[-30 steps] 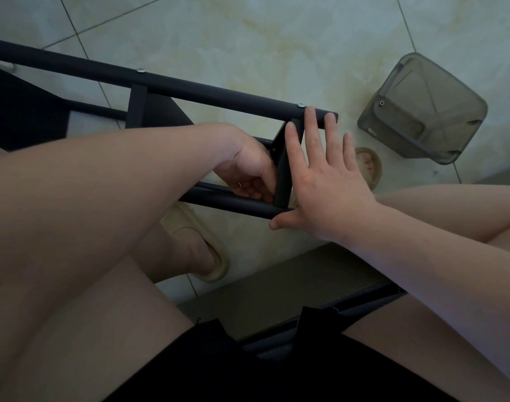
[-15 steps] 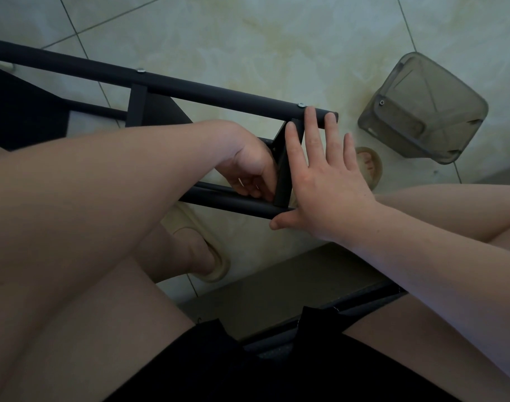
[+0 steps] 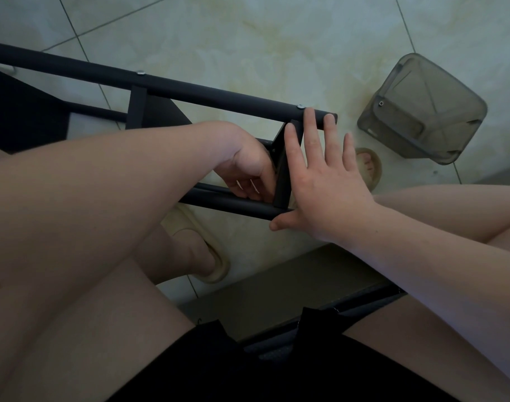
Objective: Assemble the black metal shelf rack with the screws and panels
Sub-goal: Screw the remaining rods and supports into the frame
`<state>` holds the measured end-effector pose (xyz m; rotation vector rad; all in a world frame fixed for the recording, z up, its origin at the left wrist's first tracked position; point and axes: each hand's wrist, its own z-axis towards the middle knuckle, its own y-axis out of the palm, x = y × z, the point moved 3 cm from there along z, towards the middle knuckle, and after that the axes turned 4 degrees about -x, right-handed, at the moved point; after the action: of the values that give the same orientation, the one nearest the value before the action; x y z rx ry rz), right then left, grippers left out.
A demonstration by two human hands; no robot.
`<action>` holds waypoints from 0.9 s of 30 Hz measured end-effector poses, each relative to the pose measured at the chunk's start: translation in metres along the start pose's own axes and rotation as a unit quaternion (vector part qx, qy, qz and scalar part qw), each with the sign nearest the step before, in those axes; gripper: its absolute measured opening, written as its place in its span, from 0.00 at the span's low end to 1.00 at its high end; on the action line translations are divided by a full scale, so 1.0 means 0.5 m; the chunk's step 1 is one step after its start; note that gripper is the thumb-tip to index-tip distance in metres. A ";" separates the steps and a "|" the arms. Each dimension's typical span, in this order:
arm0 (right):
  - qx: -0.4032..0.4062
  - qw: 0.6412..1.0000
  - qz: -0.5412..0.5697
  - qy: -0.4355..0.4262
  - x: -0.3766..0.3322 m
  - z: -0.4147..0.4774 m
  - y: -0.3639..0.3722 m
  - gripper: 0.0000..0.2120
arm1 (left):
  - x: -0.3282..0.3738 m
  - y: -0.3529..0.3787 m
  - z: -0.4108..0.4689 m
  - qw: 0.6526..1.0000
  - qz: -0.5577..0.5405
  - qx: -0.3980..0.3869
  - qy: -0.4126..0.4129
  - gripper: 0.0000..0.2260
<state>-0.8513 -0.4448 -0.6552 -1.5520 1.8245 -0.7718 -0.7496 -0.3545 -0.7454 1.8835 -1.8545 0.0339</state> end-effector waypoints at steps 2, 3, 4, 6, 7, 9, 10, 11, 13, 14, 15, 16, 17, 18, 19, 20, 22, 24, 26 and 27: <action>0.002 1.000 -0.002 0.000 0.000 0.000 0.001 0.70 | 0.000 -0.002 -0.003 1.000 0.002 -0.006 -0.006 0.05; 0.002 1.000 -0.001 0.001 0.001 0.000 0.001 0.70 | 0.001 -0.002 -0.003 1.000 -0.002 -0.011 -0.006 0.05; 0.001 1.000 -0.001 0.001 0.001 0.000 0.002 0.70 | 0.001 -0.001 -0.004 1.000 -0.009 -0.015 -0.003 0.06; 0.001 1.000 -0.002 0.001 0.001 0.000 0.003 0.70 | 0.003 0.003 -0.004 0.999 -0.025 -0.021 0.008 0.07; 0.000 1.000 -0.003 0.002 0.001 0.000 0.003 0.70 | 0.004 0.005 -0.003 0.999 -0.030 -0.021 0.012 0.07; -0.001 1.000 -0.001 0.002 0.001 0.000 0.005 0.70 | 0.003 0.007 -0.001 0.999 -0.027 -0.014 0.014 0.07; -0.002 1.000 0.000 0.002 0.001 0.000 0.005 0.70 | 0.003 0.007 -0.001 1.000 -0.021 -0.011 0.012 0.07; -0.002 1.000 0.002 0.002 0.002 0.000 0.005 0.70 | 0.003 0.007 0.000 1.000 -0.016 -0.009 0.008 0.07; -0.001 1.000 0.005 0.003 0.003 0.000 0.005 0.70 | 0.004 0.008 -0.001 1.000 -0.013 -0.010 -0.001 0.06; -0.001 1.000 0.007 0.003 0.003 0.000 0.006 0.70 | 0.005 0.008 -0.001 1.000 -0.013 -0.012 -0.003 0.06; -0.001 1.000 0.007 0.003 0.003 0.000 0.006 0.70 | 0.007 0.007 -0.001 1.000 -0.013 -0.015 -0.003 0.08; -0.001 1.000 0.008 0.003 0.002 0.000 0.006 0.70 | 0.008 0.006 -0.001 1.000 -0.014 -0.017 -0.001 0.09; -0.001 1.000 0.008 0.003 0.002 0.000 0.006 0.70 | 0.008 0.004 -0.001 1.000 -0.017 -0.020 0.001 0.11; 0.000 1.000 0.009 0.003 0.002 0.001 0.006 0.70 | 0.009 0.002 -0.002 0.999 -0.022 -0.024 0.004 0.12; 0.001 1.000 0.010 0.003 0.002 0.001 0.006 0.70 | 0.009 0.001 -0.003 0.999 -0.028 -0.030 0.006 0.12; 0.001 1.000 0.010 0.003 0.001 0.001 0.006 0.70 | 0.008 0.001 -0.004 0.999 -0.033 -0.033 0.005 0.12; 0.001 1.000 0.009 0.004 0.001 0.001 0.006 0.70 | 0.005 0.002 -0.005 0.999 -0.028 -0.027 0.000 0.12; -0.001 1.000 0.007 0.004 0.000 0.001 0.006 0.70 | 0.001 0.000 -0.001 1.000 -0.006 -0.007 -0.012 0.12; -0.003 1.000 0.004 0.003 -0.001 0.002 0.006 0.70 | -0.002 -0.004 0.000 1.000 0.013 0.006 -0.025 0.12; -0.003 1.000 0.004 0.003 0.000 0.002 0.006 0.70 | -0.002 -0.006 0.000 0.999 0.018 0.005 -0.028 0.10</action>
<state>-0.8525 -0.4443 -0.6581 -1.5468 1.8387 -0.7688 -0.7470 -0.3538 -0.7466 1.8763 -1.9286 0.0033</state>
